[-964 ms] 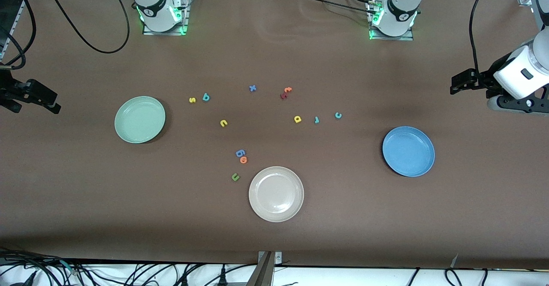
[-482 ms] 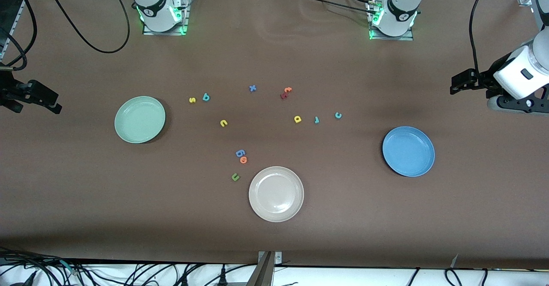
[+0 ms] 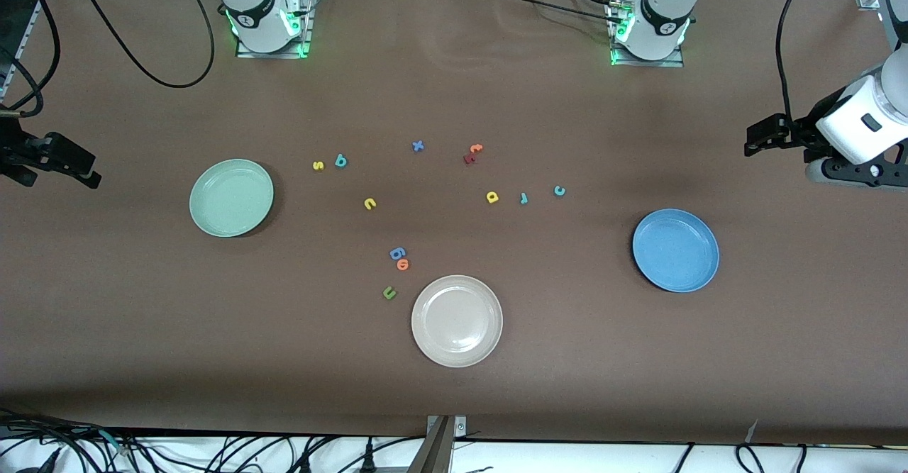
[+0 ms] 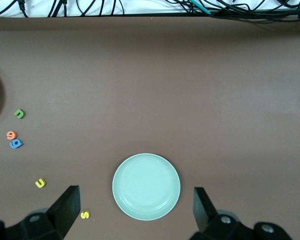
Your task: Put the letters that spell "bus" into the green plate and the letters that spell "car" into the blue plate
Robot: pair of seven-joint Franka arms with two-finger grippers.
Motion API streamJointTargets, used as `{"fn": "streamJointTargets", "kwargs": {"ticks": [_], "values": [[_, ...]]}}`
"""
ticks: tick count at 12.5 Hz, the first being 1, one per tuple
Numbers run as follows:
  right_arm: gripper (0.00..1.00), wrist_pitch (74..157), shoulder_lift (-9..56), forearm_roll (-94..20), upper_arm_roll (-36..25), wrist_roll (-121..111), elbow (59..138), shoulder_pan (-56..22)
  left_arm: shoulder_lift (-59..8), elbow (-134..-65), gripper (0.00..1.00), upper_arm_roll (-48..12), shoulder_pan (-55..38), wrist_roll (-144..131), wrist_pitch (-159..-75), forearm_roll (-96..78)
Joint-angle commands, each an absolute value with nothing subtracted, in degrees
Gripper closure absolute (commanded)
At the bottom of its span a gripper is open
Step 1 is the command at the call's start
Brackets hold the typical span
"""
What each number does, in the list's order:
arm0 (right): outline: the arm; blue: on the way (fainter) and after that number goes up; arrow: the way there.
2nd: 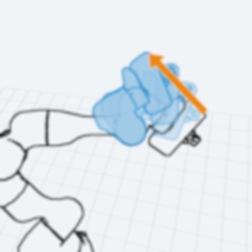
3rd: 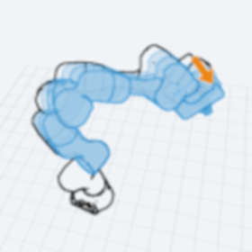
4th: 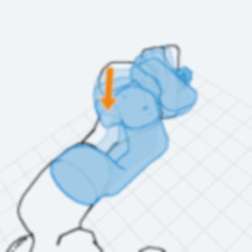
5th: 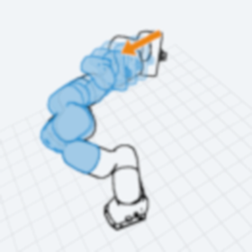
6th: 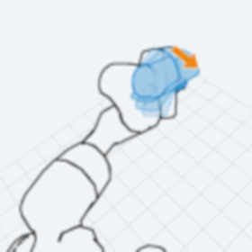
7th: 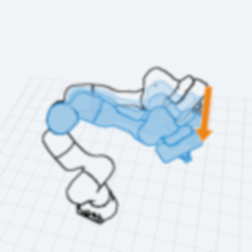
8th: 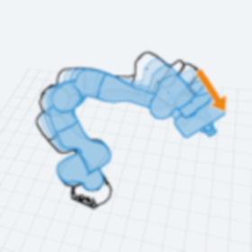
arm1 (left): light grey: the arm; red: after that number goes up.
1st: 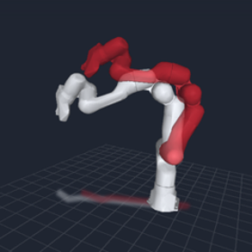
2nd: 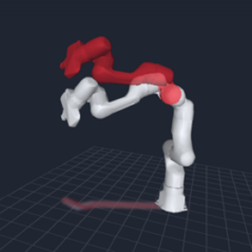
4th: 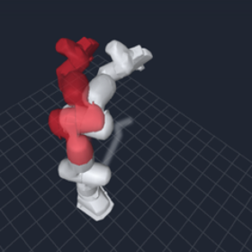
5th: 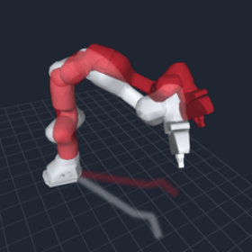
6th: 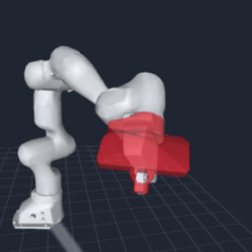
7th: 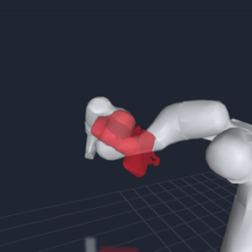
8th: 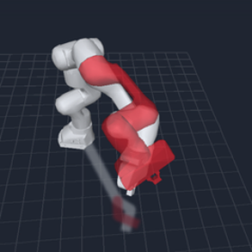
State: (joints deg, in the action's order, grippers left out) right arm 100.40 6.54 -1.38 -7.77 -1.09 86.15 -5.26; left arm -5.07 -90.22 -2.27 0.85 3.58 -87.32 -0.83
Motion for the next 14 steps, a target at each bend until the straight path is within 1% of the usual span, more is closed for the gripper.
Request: {"fn": "streamJointTargets", "kwargs": {"ticks": [1,14], "values": [[0.0,100.3,6.0,-1.8,-7.6,-0.8,86.7,-4.9,-4.7,-90.5,0.0,-2.2,0.7,3.1,-87.8,-1.8],[0.0,97.8,5.7,-1.6,-7.6,-0.8,87.3,-4.9,-4.8,-90.5,0.0,-2.2,0.7,3.1,-87.7,-1.8]]}}
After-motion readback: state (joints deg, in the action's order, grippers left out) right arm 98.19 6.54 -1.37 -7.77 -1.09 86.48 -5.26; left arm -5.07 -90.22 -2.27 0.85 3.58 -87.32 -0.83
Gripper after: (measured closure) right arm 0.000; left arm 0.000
